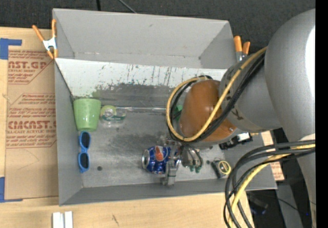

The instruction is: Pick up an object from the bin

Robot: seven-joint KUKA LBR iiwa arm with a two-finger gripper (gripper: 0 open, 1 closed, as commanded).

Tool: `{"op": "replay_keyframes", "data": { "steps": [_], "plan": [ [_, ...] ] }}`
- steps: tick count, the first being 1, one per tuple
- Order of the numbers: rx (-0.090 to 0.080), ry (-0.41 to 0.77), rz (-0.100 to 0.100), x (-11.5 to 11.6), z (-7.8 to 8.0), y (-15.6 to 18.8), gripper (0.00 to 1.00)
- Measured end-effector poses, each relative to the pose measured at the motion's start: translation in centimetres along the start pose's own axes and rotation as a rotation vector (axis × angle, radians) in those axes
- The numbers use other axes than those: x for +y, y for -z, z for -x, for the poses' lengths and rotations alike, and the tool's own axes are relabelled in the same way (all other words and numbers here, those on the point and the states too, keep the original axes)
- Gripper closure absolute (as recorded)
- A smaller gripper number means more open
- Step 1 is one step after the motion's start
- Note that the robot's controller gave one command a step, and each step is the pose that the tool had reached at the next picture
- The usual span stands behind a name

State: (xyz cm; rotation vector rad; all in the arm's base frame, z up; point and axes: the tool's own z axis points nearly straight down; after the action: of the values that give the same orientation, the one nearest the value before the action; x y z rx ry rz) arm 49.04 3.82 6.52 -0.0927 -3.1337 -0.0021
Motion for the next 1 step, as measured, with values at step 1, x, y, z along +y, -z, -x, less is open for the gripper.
{"op": "replay_keyframes", "data": {
  "steps": [1],
  "plan": [
    [-0.005,0.000,0.000,-0.07,0.18,0.44,1.00]
  ]
}}
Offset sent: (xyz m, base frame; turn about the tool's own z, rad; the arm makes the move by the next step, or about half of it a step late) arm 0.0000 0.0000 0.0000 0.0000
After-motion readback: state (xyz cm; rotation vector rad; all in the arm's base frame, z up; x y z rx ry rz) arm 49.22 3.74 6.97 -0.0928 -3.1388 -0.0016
